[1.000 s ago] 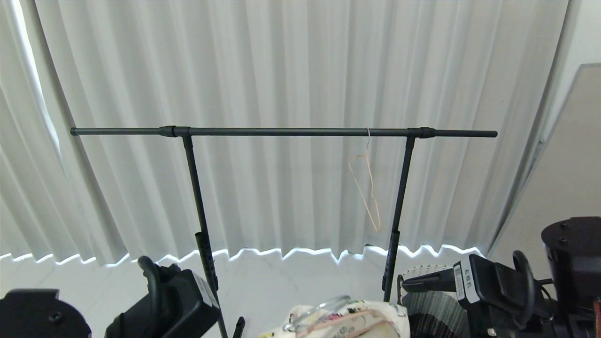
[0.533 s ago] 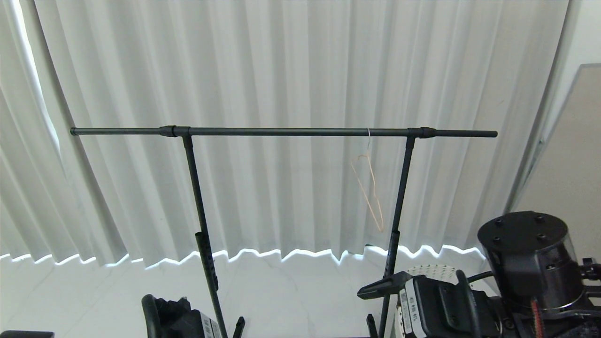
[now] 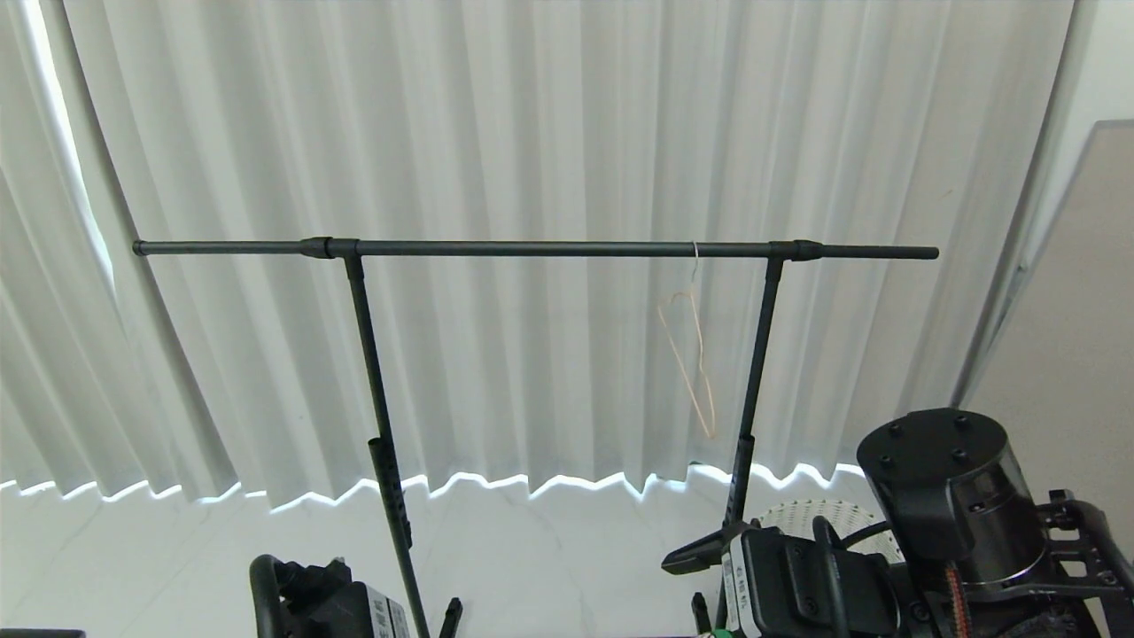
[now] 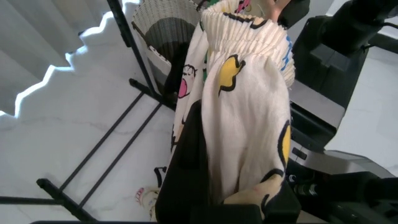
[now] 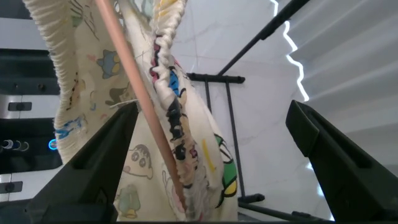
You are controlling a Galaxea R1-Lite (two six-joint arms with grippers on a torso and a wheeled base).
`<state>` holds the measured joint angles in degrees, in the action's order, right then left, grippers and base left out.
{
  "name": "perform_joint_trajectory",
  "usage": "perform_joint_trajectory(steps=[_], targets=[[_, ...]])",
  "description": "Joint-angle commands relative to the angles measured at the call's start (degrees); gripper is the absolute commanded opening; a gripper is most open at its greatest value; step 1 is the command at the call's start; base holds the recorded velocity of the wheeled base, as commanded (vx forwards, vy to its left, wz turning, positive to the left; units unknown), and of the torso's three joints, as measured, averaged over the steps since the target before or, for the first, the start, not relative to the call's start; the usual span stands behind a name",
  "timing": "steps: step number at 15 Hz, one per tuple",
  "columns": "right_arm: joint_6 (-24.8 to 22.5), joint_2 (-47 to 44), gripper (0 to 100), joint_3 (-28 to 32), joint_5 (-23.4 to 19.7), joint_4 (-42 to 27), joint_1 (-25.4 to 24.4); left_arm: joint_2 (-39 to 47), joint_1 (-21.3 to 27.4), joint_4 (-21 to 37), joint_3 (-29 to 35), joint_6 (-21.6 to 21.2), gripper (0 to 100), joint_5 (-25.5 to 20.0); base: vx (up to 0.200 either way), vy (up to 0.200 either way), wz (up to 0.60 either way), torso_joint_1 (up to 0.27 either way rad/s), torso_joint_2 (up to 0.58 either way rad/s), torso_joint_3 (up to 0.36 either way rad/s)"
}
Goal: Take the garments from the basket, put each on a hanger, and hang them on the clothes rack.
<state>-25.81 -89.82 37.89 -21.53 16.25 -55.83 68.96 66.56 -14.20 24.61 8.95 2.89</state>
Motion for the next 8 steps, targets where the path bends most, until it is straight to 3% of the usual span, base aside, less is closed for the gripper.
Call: perform_joint_trajectory(steps=[1, 2, 8], targets=[[-0.03, -0.09, 100, -0.01, 0.0, 0.01, -0.07, -0.06, -0.2, -0.04, 0.08, 0.02, 0, 0.01, 0.0, 0.0, 0.0, 0.0, 0.0, 0.0], [-0.03, -0.09, 0, -0.01, 0.17, 0.1, -0.07, -0.14, -0.2, -0.12, 0.08, 0.02, 0, 0.01, 0.0, 0.0, 0.0, 0.0, 0.0, 0.0], [-1.17, 0.0, 0, -0.18, 1.75, 0.19, 0.46, 0.38, -0.2, -2.76, 0.0, -0.07, 0, 0.1, 0.0, 0.0, 0.0, 0.0, 0.0, 0.0]])
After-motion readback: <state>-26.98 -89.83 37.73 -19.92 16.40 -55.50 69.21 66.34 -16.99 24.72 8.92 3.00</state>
